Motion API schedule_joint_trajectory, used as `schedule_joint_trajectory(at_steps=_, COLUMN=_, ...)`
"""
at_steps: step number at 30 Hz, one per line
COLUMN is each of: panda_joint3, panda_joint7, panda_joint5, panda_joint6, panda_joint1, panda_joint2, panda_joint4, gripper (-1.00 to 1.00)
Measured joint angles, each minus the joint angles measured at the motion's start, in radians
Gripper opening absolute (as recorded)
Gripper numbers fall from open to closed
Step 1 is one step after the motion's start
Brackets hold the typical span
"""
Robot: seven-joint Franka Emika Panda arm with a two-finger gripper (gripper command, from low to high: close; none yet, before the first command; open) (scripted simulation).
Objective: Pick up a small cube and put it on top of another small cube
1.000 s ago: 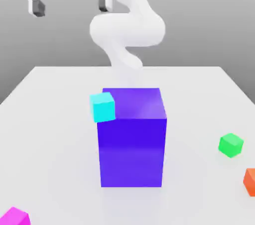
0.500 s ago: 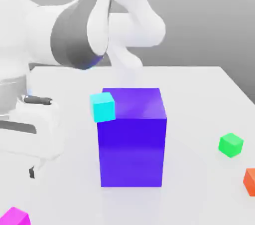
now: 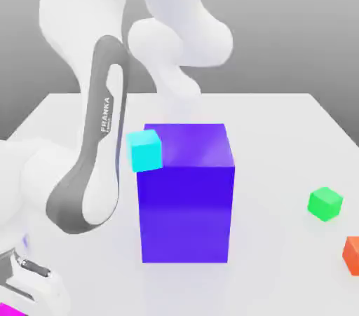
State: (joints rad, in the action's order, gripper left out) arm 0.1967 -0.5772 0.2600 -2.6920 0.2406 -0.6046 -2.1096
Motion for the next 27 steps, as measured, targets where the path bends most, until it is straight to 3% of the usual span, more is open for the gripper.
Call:
schedule_joint_trajectory(at_steps=5, panda_joint3=0.04, panda_joint7=-0.035, panda_joint5=-0.047, panda_joint6=0.096, panda_joint1=-0.037, panda_joint2=0.131, panda_joint4=-0.035, gripper=-1.0)
schedule_joint_trajectory(at_steps=11, panda_joint3=-0.055, panda_joint7=-0.113, panda_joint5=-0.079, panda_joint6=0.093, panda_joint1=-0.207, panda_joint2=0.251, panda_joint4=-0.156, gripper=-1.0)
schedule_joint_trajectory(at_steps=22, panda_joint3=-0.312, panda_joint7=-0.284, panda_joint5=-0.152, panda_joint6=0.05, panda_joint1=-0.531, panda_joint2=0.485, panda_joint4=-0.423, gripper=-1.0)
schedule_joint_trajectory(at_steps=27, panda_joint3=-0.485, panda_joint7=-0.409, panda_joint5=-0.196, panda_joint6=0.035, panda_joint1=-0.88, panda_joint2=0.624, panda_joint4=-0.567, gripper=-1.0)
